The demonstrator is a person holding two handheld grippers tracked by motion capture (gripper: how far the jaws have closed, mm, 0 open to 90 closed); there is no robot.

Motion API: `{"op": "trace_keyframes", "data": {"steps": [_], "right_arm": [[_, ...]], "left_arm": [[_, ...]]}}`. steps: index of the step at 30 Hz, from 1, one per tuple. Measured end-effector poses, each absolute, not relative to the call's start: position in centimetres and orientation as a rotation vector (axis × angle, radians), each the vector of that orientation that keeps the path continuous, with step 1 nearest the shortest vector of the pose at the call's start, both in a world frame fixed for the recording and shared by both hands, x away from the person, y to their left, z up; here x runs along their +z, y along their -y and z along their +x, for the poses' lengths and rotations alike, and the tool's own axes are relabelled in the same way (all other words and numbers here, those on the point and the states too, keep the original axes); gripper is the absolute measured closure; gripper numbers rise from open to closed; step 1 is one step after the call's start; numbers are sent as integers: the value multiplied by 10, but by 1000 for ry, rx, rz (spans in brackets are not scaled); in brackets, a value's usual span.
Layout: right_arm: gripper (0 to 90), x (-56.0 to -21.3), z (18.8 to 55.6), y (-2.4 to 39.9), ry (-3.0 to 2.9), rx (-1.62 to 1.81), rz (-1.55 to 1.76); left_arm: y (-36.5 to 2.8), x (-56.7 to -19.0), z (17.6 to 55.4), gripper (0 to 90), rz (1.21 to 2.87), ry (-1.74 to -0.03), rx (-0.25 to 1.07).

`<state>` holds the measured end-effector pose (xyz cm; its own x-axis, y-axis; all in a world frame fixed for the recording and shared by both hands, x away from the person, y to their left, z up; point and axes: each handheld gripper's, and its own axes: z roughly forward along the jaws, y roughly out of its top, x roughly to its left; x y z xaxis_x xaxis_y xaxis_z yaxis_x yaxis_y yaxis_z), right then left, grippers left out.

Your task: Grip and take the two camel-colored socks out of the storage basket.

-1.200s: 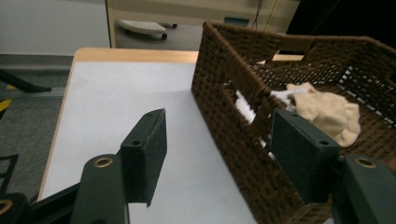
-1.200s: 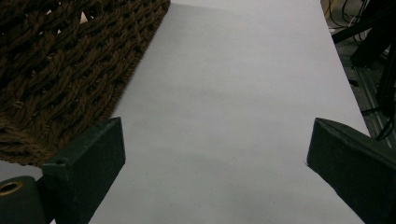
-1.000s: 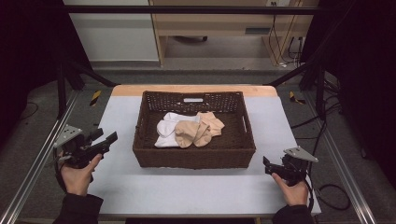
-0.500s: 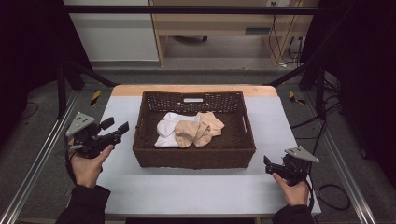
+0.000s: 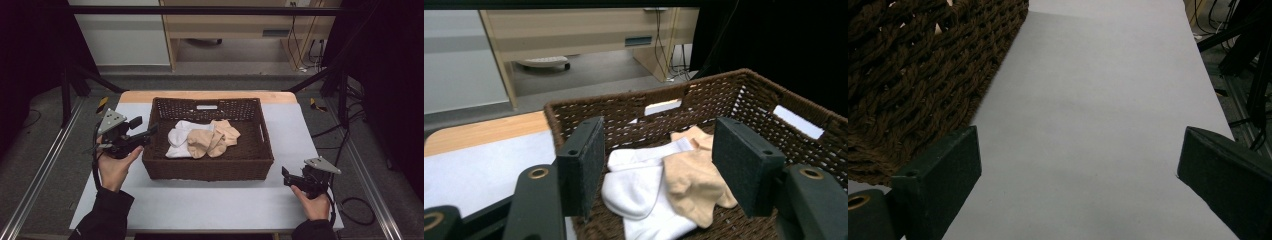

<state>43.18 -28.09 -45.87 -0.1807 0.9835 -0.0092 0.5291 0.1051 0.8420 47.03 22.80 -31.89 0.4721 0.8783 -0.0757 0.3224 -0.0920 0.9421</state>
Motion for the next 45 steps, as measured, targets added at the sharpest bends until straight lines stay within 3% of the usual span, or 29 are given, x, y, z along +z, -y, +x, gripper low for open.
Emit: {"op": "trace_keyframes", "data": {"steps": [28,45], "right_arm": [[48,-459,433,281,-1782,977,1474],[50,-461,434,280,-1788,972,1470]], "left_arm": [[-147,-322,539,402,1742,-1001,682],[-126,-369,575,432,1846,-1072,687]]}}
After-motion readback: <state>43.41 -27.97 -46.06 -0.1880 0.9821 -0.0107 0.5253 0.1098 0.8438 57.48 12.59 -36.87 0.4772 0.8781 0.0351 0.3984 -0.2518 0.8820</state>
